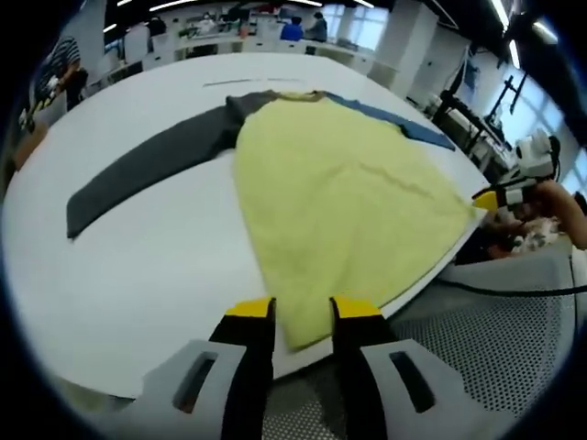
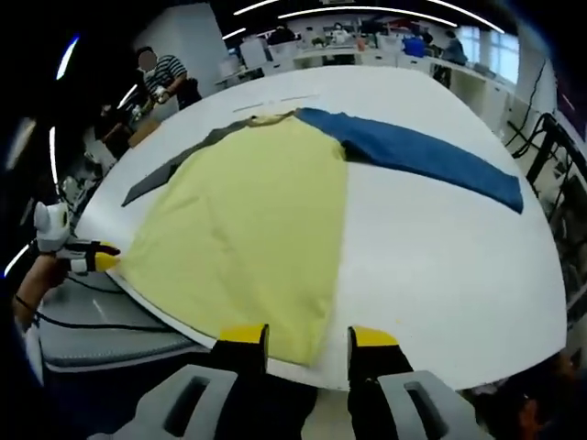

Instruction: Fold the garment on the visible template until the final outline fits inside the template.

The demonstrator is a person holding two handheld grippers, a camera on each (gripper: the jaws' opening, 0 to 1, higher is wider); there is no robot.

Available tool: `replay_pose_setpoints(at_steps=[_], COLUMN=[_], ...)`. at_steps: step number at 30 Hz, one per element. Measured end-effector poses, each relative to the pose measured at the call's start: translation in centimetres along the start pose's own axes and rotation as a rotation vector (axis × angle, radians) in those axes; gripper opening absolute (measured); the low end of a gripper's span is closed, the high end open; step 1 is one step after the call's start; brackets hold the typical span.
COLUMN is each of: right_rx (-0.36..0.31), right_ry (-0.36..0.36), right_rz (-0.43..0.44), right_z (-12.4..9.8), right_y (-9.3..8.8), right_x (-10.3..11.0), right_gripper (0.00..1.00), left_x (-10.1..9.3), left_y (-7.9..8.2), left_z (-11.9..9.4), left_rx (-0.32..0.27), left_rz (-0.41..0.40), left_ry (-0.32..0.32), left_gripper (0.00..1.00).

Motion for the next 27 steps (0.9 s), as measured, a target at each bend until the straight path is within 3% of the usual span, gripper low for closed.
replay_pose_setpoints(at_steps=[4,8,11,19,24,27], right_rx=[-0.095,-0.161,-0.188,-0.230,-0.236,-0.283], right_ry=[0.060,0.072,0.077,0.043,0.009,-0.011], right_rz=[-0.046,-0.068,-0.088,-0.103,-0.111,-0.088], right_z=[0.1,0.2,0.4,0.7,0.9,0.9], right_y=[1.7,2.7,3.4,4.8,5.4,6.5], right_x=[0.1,-0.6,-1.3,-4.1,-6.3,-7.8], right_gripper=[0.53,0.74,0.84,0.96,0.99,0.99], left_x=[-0.2,-0.4,-0.5,-1.0,-1.2,-1.5], left_y=[0.7,1.4,2.0,3.0,3.6,3.9], left_z=[0.2,0.2,0.2,0.4,0.6,0.7], left_rx=[-0.062,-0.114,-0.159,-0.224,-0.250,-0.266], left_rz=[0.014,0.047,0.056,0.068,0.079,0.087], left_ry=[-0.032,-0.053,-0.070,-0.108,-0.129,-0.140], left_gripper=[0.37,0.46,0.52,0.68,0.79,0.85])
Point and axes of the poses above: the point that each gripper's makers call its tool centre point, and the gripper's own axes: z roughly forward along the fingers, x roughly to its left, y roughly out of its top, the point moved 7 cm from there along -z, roughly backward along the fingers, and after that the axes turned 14 degrees about -x, right-handed, at the moved point
